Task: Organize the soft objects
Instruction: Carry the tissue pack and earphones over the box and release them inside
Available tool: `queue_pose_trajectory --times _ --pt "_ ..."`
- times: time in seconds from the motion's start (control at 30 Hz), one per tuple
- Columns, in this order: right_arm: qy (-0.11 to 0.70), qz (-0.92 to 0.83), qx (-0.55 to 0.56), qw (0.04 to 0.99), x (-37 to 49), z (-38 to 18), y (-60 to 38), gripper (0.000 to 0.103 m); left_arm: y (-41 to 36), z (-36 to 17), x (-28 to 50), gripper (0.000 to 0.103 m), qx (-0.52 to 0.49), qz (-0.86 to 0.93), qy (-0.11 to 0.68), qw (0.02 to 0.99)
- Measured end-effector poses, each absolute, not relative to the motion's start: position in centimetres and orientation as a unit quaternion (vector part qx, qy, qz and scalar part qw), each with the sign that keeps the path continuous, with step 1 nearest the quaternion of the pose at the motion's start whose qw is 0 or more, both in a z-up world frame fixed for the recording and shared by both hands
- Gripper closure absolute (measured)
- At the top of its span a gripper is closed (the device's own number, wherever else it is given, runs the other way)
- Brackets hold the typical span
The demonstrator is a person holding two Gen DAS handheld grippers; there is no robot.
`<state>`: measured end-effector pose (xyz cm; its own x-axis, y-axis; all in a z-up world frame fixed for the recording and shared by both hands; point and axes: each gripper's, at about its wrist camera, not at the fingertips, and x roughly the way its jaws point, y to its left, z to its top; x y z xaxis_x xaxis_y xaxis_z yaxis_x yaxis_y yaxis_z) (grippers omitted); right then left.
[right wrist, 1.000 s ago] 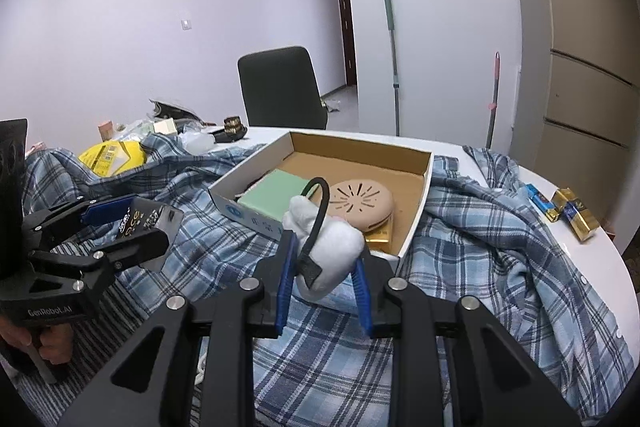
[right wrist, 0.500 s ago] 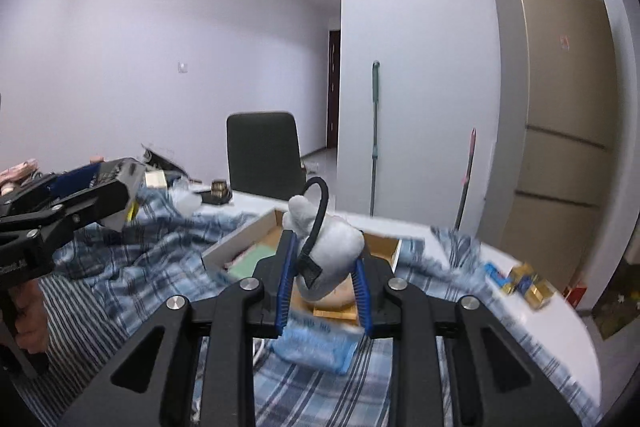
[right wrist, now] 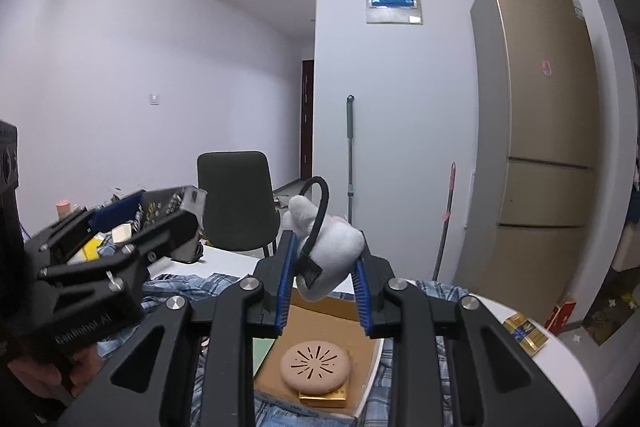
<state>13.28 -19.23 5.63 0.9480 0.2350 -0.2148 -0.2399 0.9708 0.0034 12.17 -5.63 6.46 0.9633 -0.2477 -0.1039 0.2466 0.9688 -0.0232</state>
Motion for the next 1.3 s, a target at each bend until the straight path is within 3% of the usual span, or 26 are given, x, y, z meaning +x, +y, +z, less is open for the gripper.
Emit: queue_pose_trajectory --times 0.23,0.7,0.77,0.83,0.9,1.0,1.07,1.3 --pt "0.13 0.1 -0.025 0.986 15.4 2.0 -18.8 0.077 -5.2 2.9 15.3 0.033 -0.005 -0.118 0.09 0.989" --pt "0.258 0.121 -0.003 0.958 20.1 -3.6 -19.7 0.077 -5.4 -1.3 19.7 0.033 0.01 -0.114 0.19 0.975" --pt "0.27 0.124 -0.001 0.955 20.5 -4.0 -19.7 0.077 -5.6 -1.5 19.8 0.029 0.011 -0.116 0.195 0.974" --pt "0.275 0.125 -0.006 0.953 20.6 -4.3 -19.5 0.077 -5.2 -1.6 19.5 0.012 0.01 -0.111 0.194 0.975" --pt "0.277 0.126 -0.009 0.952 20.6 -4.5 -19.3 0.076 -5.0 -1.6 19.1 0.011 0.009 -0.102 0.182 0.978" --pt "0.287 0.133 -0.01 0.949 20.8 -4.8 -19.2 0.068 -4.5 -1.5 18.9 0.01 0.001 -0.097 0.178 0.979" --pt "0.289 0.132 -0.01 0.948 20.8 -5.0 -19.2 0.039 -4.1 -1.5 19.1 0.01 -0.004 -0.093 0.18 0.979" --pt "0.277 0.127 -0.007 0.952 20.5 -4.4 -19.5 0.036 -3.4 -0.9 18.6 0.01 -0.018 -0.084 0.171 0.981"
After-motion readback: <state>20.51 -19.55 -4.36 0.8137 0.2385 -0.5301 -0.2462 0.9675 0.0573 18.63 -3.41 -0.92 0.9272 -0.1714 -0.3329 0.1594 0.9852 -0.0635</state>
